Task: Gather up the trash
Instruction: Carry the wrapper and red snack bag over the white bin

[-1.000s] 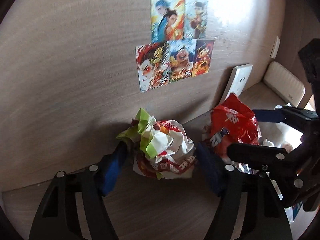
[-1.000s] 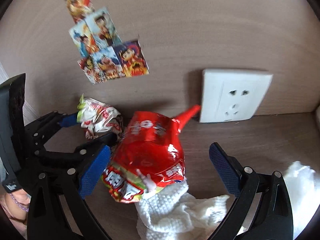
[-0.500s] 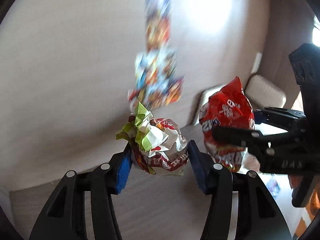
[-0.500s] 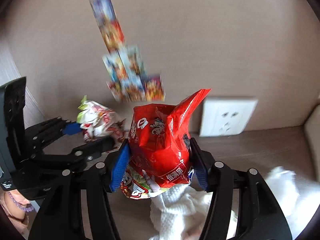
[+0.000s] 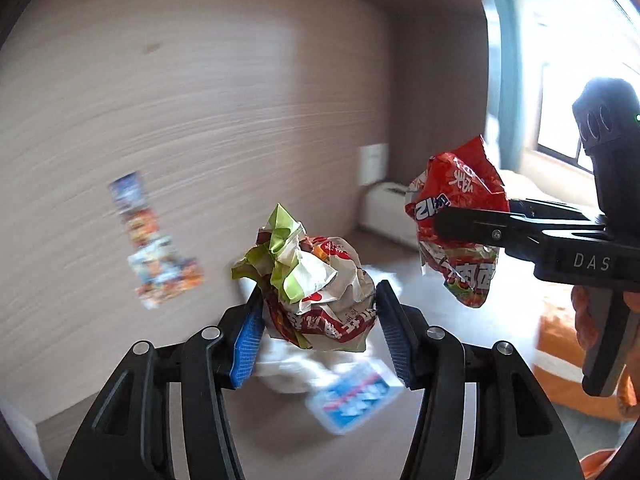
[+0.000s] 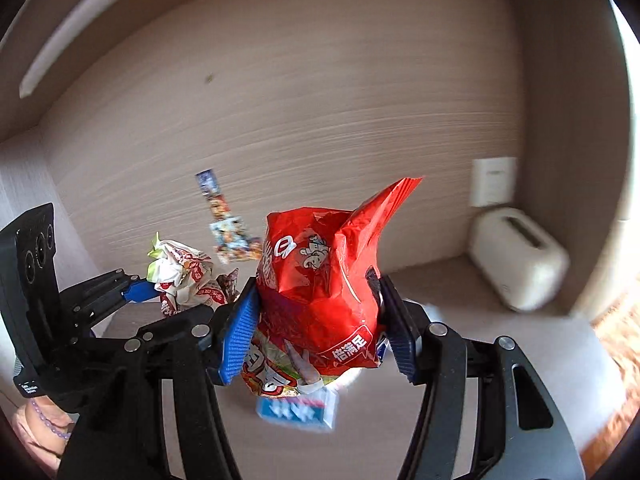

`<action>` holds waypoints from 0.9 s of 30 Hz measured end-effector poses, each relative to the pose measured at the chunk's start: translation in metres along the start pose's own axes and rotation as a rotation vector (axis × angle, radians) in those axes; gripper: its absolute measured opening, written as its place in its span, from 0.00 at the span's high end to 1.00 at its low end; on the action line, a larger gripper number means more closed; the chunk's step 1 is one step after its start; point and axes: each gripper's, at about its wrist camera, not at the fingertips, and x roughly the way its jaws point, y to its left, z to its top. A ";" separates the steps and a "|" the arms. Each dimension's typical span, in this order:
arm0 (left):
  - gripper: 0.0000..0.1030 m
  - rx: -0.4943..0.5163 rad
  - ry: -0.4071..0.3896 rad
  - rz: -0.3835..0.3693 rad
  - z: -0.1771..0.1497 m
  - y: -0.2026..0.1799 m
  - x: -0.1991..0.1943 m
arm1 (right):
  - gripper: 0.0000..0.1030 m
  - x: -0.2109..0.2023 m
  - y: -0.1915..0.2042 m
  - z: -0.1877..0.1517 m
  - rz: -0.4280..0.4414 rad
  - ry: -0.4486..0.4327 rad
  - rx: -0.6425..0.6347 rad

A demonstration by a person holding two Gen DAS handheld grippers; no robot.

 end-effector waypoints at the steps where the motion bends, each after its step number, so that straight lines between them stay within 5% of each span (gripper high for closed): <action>1: 0.48 0.023 0.004 -0.027 0.001 -0.017 0.000 | 0.42 -0.020 -0.009 -0.007 -0.031 -0.009 0.014; 14: 0.48 0.259 0.075 -0.411 -0.028 -0.229 -0.003 | 0.42 -0.204 -0.104 -0.113 -0.369 -0.025 0.193; 27: 0.48 0.459 0.175 -0.650 -0.079 -0.371 -0.002 | 0.42 -0.300 -0.149 -0.215 -0.577 0.015 0.380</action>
